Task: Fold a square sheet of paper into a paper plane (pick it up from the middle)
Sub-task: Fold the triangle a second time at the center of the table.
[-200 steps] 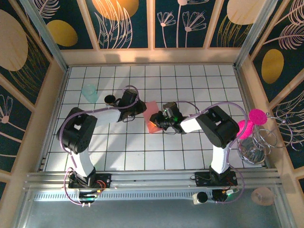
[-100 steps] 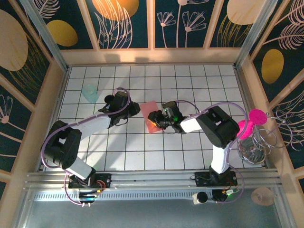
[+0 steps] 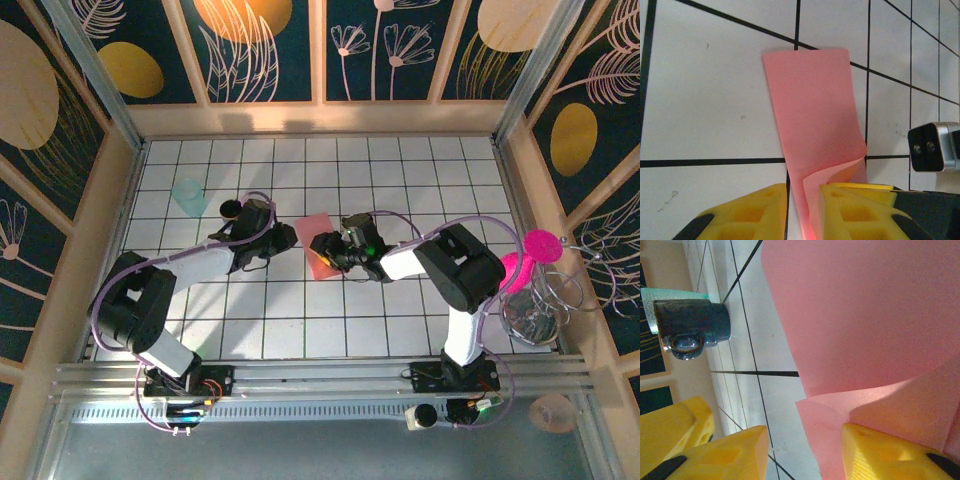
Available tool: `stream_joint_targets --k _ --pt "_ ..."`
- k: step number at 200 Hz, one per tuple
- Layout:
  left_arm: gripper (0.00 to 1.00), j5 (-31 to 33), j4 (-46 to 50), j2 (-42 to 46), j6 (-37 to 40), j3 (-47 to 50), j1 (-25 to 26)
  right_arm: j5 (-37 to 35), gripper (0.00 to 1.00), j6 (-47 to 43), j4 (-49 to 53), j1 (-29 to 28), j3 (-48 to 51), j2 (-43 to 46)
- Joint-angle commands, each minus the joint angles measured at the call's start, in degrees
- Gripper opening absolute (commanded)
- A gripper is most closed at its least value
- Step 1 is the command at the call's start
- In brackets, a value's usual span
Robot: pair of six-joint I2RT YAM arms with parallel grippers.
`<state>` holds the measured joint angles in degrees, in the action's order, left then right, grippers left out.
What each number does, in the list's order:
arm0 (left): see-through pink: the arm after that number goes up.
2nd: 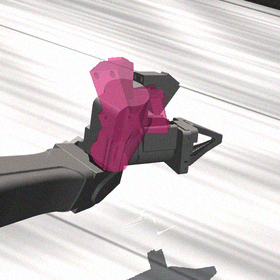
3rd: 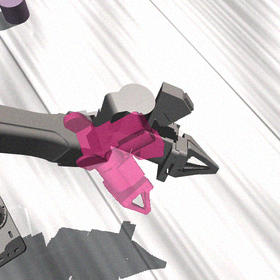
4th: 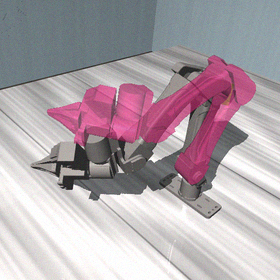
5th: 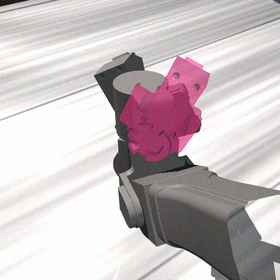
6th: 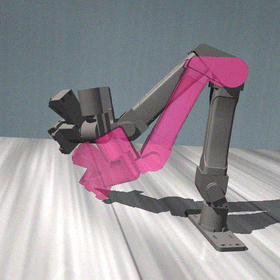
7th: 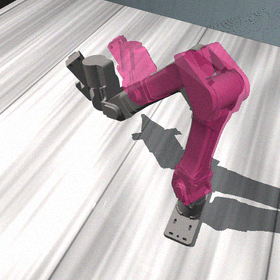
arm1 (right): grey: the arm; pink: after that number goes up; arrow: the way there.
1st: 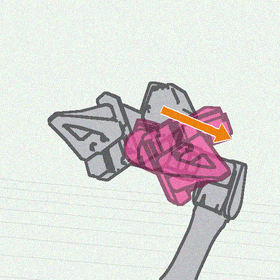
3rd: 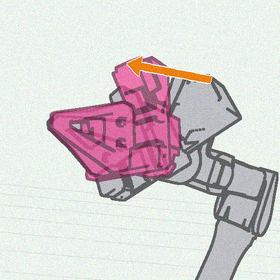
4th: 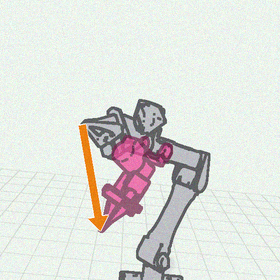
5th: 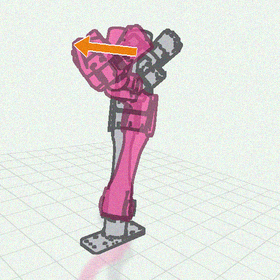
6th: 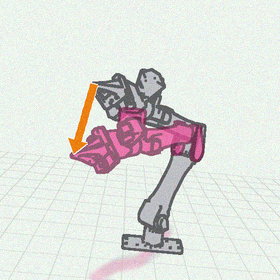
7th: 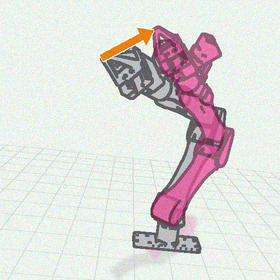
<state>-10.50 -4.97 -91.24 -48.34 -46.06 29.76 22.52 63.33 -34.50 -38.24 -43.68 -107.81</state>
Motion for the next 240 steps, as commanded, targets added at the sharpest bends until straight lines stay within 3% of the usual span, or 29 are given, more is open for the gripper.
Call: stream_joint_targets --k 1,50,68,148,204,240 --pt "0.21 -2.3 -2.8 -1.3 -1.1 0.4 0.6 -1.7 0.39 -0.8 5.3 0.3 1.9 -0.4" --pt "0.06 -4.5 -5.1 -4.8 -1.9 -0.7 3.2 -1.3 0.08 -1.2 8.7 0.3 0.1 -2.1" --pt "0.03 -4.9 -5.4 -6.3 -1.9 -1.7 4.3 -1.0 0.03 -1.2 8.9 0.3 -0.3 -2.5" --pt "0.00 -5.0 -5.8 -12.2 -2.4 -3.2 5.7 -1.0 0.00 -0.6 9.5 0.4 -0.8 -3.2" --pt "0.00 1.1 -0.8 -14.8 -0.6 -4.8 5.7 -0.1 0.00 -0.9 7.3 0.4 -0.2 -1.9" --pt "0.00 3.9 3.2 -16.1 1.9 -5.8 5.7 1.1 0.00 -4.4 6.1 1.4 -0.4 3.4"
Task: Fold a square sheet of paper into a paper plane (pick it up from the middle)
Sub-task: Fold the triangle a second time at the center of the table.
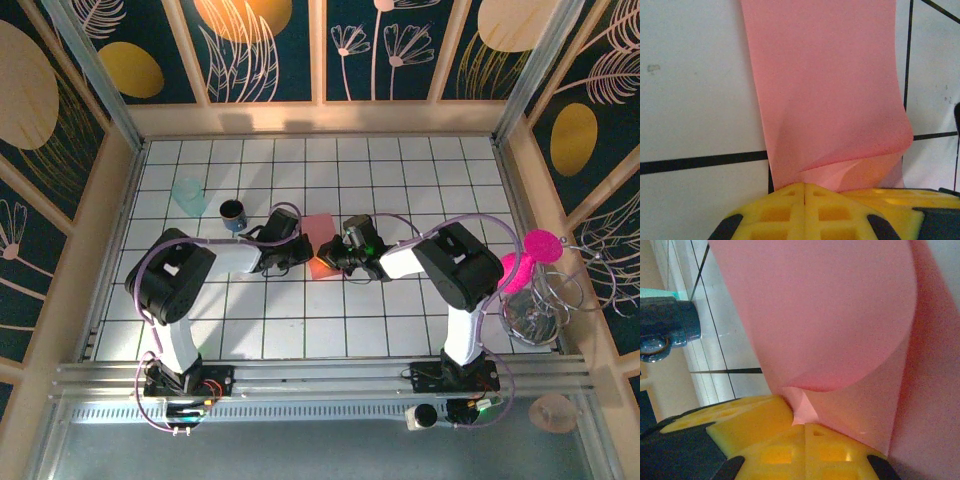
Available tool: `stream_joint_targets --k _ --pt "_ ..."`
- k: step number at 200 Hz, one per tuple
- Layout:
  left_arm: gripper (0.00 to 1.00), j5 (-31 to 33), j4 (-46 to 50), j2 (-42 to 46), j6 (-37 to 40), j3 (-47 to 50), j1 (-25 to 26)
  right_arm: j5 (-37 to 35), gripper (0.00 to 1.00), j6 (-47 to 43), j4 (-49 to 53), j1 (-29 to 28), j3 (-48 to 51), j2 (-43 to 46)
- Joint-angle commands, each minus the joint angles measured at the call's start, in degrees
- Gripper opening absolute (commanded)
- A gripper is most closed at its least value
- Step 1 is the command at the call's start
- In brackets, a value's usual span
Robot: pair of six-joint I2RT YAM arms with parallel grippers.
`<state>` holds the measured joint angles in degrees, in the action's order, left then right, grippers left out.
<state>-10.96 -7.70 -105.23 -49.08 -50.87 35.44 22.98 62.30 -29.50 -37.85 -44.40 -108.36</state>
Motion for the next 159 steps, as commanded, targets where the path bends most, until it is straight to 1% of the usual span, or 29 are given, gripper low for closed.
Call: stream_joint_targets --k 1,16,37,63,102,159 --pt "0.00 4.4 6.0 -2.2 2.7 -1.0 0.0 0.6 0.00 -3.5 1.1 1.1 0.3 4.1" --pt "0.00 4.5 6.7 -2.3 3.7 -1.4 0.0 -0.4 0.00 -6.3 2.9 1.9 -0.1 6.3" --pt "0.00 4.3 7.7 -2.6 4.9 -2.4 0.0 -1.9 0.00 -9.9 6.7 3.2 -1.0 6.9" --pt "0.00 4.0 8.4 -2.6 5.9 -3.3 0.0 -1.1 0.00 -12.0 8.1 4.5 -1.8 5.7" --pt "0.00 3.5 8.9 -2.7 6.5 -4.0 0.0 1.1 0.00 -16.6 12.5 4.9 -6.8 2.1" --pt "0.00 3.6 9.5 -2.9 6.8 -4.5 0.0 0.8 0.00 -18.4 15.5 5.7 -9.5 -0.8"
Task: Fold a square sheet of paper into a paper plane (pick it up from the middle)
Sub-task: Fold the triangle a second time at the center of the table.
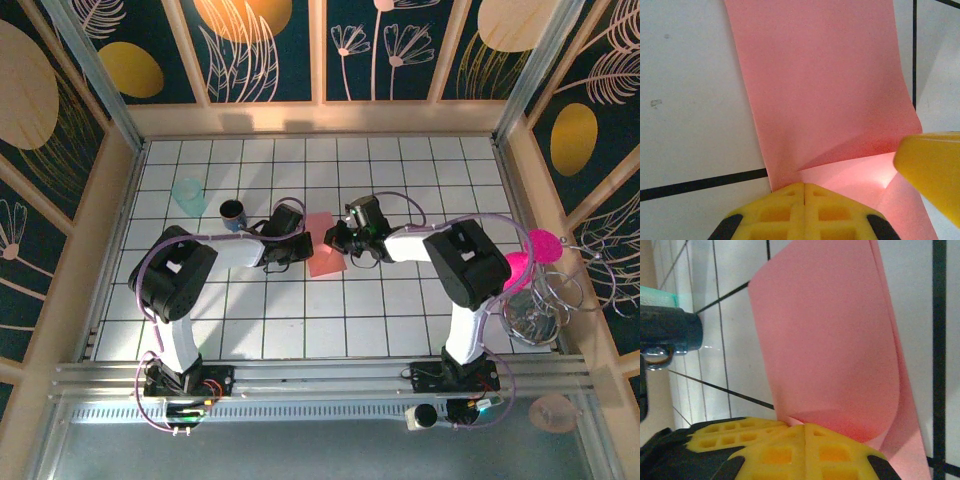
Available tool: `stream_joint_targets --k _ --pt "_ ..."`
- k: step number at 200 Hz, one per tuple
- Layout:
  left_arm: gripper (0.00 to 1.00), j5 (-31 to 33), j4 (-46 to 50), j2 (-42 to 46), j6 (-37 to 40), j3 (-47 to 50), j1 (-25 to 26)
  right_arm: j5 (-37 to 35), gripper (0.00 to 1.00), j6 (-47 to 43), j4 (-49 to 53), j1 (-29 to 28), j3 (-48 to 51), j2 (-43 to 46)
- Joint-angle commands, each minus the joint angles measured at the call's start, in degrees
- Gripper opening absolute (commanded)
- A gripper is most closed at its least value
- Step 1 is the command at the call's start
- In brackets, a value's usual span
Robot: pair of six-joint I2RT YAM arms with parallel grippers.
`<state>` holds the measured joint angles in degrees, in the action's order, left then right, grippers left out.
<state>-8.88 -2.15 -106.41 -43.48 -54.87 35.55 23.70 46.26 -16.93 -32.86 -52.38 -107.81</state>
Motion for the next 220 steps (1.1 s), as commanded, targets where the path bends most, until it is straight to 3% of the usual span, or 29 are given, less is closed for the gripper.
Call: stream_joint_targets --k 1,98,155,220 --pt "0.00 1.5 4.0 -1.8 1.2 -0.5 -0.1 0.0 0.00 -2.4 2.9 0.8 -1.5 -1.4" --pt "0.00 -1.0 2.6 2.9 2.9 -2.3 -0.1 -5.1 0.00 0.5 8.9 1.1 -1.2 -4.5" --pt "0.00 -4.2 -1.9 10.2 -3.0 2.5 1.8 -6.1 0.00 3.6 10.2 1.0 -0.6 -5.8" --pt "0.00 -5.3 -2.4 8.5 -6.7 4.2 5.1 -6.4 0.00 4.3 10.6 1.0 -0.4 -6.4"
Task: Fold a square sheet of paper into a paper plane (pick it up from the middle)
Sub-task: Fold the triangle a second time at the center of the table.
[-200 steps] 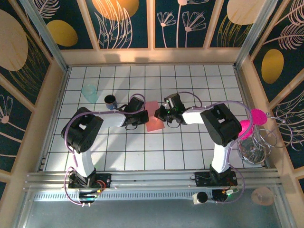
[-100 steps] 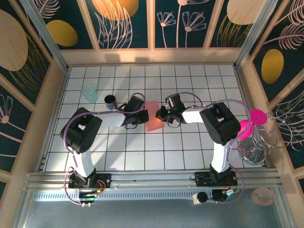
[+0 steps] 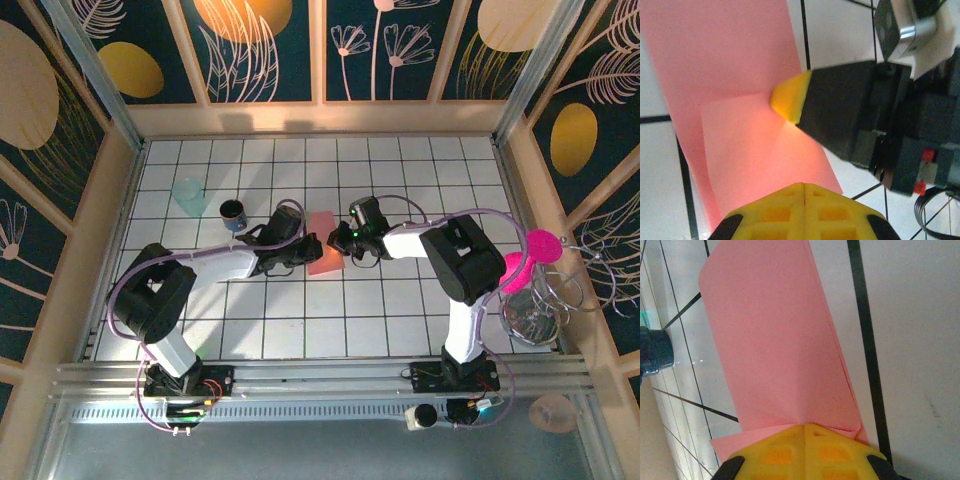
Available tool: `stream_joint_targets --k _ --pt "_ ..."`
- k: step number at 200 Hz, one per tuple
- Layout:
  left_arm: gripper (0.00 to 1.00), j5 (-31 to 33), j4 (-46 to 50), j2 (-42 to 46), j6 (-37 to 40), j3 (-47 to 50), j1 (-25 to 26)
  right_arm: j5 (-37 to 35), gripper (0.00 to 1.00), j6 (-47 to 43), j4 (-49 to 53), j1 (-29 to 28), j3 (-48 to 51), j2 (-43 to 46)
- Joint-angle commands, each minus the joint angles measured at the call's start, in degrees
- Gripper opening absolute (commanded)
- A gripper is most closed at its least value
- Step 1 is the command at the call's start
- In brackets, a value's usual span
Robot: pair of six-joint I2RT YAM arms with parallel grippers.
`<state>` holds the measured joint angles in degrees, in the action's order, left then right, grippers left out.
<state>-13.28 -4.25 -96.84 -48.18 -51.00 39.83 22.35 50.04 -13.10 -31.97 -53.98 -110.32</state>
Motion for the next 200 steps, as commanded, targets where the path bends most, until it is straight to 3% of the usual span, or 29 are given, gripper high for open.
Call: stream_joint_targets --k 1,54,200 --pt "0.00 -0.9 -0.2 -1.1 -2.1 0.4 0.8 -5.0 0.00 0.5 6.8 0.1 1.2 -3.8" --pt "0.00 -0.5 -0.2 -5.4 -2.5 0.6 1.1 -5.2 0.00 0.5 6.8 0.2 1.7 -3.8" --pt "0.00 1.4 2.2 -6.3 -1.0 4.1 1.1 -5.7 0.00 0.0 7.6 0.2 1.6 -3.8"
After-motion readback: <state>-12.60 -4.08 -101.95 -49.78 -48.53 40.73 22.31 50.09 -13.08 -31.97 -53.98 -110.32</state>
